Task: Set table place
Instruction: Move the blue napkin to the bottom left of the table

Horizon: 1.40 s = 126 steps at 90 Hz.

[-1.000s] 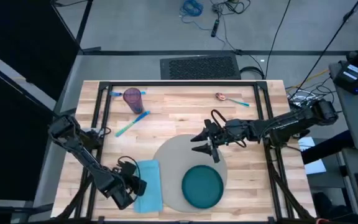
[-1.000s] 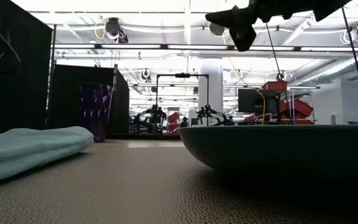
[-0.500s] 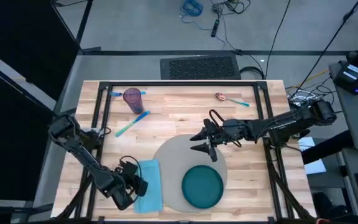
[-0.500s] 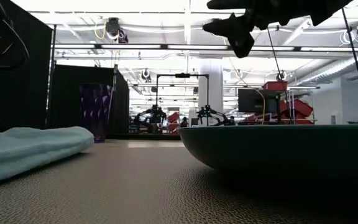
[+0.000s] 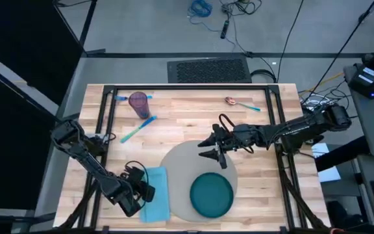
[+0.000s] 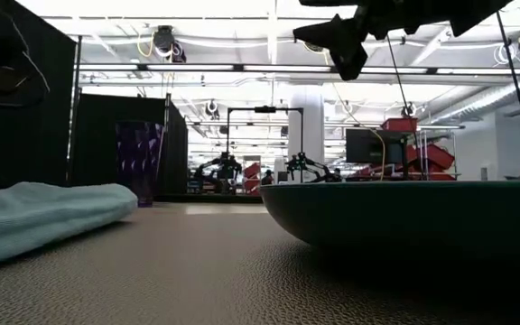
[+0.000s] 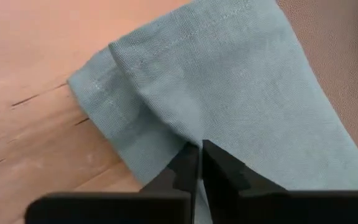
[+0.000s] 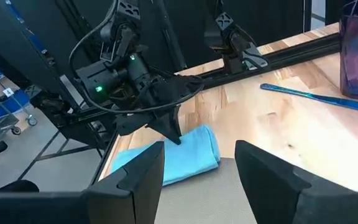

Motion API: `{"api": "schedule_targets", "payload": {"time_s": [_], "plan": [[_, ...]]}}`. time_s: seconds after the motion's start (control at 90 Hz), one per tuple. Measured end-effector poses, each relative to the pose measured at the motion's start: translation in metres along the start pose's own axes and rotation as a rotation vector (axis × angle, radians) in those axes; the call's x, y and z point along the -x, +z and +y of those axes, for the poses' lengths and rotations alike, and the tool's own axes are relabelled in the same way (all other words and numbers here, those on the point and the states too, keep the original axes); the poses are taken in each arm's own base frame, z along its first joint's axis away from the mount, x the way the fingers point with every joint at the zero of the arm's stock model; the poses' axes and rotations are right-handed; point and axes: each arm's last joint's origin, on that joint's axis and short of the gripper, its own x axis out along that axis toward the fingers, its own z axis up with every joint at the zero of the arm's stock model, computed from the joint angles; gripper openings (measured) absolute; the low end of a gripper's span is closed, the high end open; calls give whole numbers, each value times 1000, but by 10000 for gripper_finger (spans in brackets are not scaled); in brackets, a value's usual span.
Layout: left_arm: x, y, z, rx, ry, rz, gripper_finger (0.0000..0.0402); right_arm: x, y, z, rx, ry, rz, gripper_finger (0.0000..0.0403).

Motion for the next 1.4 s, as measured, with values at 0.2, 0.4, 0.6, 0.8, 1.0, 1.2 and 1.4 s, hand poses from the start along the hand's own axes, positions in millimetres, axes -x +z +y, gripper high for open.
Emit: {"api": "schedule_targets", "payload": {"time_s": [0.2,0.4,0.6,0.8,1.0,1.2,1.4], "plan": [[6,0,-6,-31,-25,11,0,0,0,0,0,0,0,183],[17,1,-12,-40,-39,19,0,0,0,0,3,0,1,183],[25,0,-13,-65,-4,38,0,0,0,0,3,0,1,183],[26,0,-10,-79,29,55,0,0,0,0,0,0,1,183],[19,0,-5,-81,45,47,0,0,0,0,-3,1,0,183],[14,-3,-4,-92,65,47,3,0,1,0,-2,3,-7,183],[14,-4,-2,-95,100,106,48,0,1,1,0,6,-15,183]]}}
